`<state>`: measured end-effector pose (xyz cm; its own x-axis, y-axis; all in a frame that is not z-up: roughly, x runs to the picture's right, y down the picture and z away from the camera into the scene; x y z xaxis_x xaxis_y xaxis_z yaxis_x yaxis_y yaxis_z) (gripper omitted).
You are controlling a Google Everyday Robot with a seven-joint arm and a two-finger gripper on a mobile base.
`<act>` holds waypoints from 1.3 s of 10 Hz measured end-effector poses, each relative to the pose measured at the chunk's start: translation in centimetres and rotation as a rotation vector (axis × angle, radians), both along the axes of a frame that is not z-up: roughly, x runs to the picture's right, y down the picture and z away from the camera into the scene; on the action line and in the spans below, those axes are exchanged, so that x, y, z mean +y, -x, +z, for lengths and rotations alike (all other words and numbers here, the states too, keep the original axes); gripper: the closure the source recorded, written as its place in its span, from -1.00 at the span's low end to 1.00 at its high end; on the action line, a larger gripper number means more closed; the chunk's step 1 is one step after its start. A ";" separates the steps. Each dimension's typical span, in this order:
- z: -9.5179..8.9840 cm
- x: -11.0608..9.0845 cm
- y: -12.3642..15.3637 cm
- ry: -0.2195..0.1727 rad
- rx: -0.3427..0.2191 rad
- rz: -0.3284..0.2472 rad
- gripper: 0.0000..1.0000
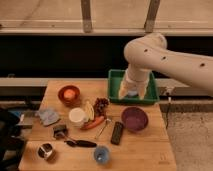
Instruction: Place grapes in metal cup
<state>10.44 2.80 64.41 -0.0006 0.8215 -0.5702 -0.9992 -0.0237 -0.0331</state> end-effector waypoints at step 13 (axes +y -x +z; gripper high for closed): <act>8.0 3.4 11.3 0.050 -0.168 -0.084 -0.30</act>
<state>-0.90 6.20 72.36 0.1660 0.7854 -0.5963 -0.9781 0.0542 -0.2009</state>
